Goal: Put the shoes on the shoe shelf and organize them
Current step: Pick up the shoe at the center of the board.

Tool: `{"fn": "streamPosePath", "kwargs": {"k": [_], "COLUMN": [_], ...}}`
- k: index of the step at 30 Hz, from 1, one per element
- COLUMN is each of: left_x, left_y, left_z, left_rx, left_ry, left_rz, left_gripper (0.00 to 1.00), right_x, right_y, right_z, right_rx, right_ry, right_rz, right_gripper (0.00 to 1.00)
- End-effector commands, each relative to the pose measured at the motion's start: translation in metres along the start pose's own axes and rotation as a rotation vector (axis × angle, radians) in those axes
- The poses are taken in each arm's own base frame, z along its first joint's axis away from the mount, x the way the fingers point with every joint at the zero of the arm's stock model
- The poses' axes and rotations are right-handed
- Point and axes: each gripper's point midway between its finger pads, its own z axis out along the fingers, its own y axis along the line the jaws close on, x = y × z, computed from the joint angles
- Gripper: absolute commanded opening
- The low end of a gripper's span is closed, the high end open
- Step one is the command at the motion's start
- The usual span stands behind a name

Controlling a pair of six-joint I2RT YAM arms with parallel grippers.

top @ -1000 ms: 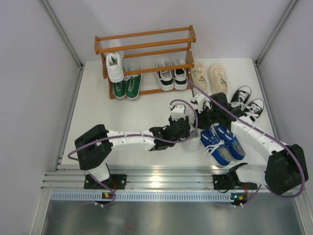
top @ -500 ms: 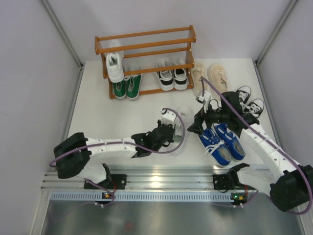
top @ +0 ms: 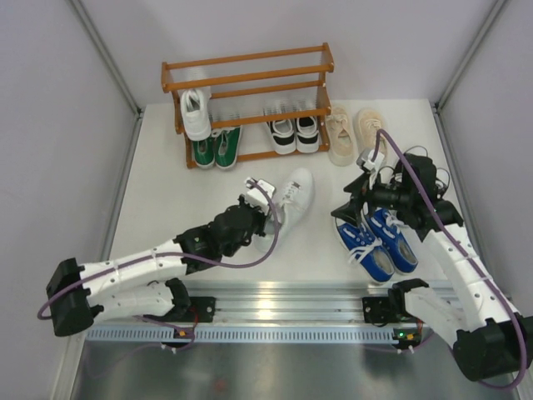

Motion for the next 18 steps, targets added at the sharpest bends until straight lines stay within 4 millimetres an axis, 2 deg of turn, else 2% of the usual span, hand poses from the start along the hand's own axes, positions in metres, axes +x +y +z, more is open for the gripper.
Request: {"fn": "streamPosePath", "kwargs": {"k": [1, 6, 11, 12, 14, 15, 17, 18], "left_x": [-0.056, -0.083, -0.124, -0.130, -0.148, -0.152, -0.159, -0.170], "left_y": [0.018, 0.054, 0.091, 0.106, 0.115, 0.132, 0.139, 0.155], "left_z": [-0.016, -0.032, -0.041, -0.041, -0.039, -0.038, -0.027, -0.029], "left_rx": [-0.011, -0.092, -0.168, -0.207, -0.210, -0.251, -0.230, -0.261], "left_ry": [-0.180, -0.239, -0.309, -0.314, -0.336, -0.338, -0.332, -0.354], "left_rz": [-0.035, -0.027, -0.022, -0.027, -0.033, -0.047, -0.052, -0.070], "left_gripper": [0.00, 0.00, 0.00, 0.00, 0.00, 0.00, 0.00, 0.00], "right_x": [-0.020, -0.019, -0.019, -0.019, -0.019, -0.019, -0.020, -0.020], "right_y": [0.000, -0.003, -0.006, -0.005, -0.006, -0.007, -0.006, -0.006], "right_z": [-0.005, -0.006, -0.007, -0.007, -0.007, -0.008, -0.008, -0.008], "right_rx": [-0.008, 0.007, 0.019, 0.018, 0.022, 0.025, 0.024, 0.024], "right_ry": [-0.055, -0.054, -0.054, -0.056, -0.055, -0.056, -0.059, -0.060], "right_rz": [-0.052, -0.045, -0.044, -0.043, -0.041, -0.041, -0.042, -0.043], "right_gripper": [0.91, 0.91, 0.91, 0.91, 0.91, 0.91, 0.91, 0.92]}}
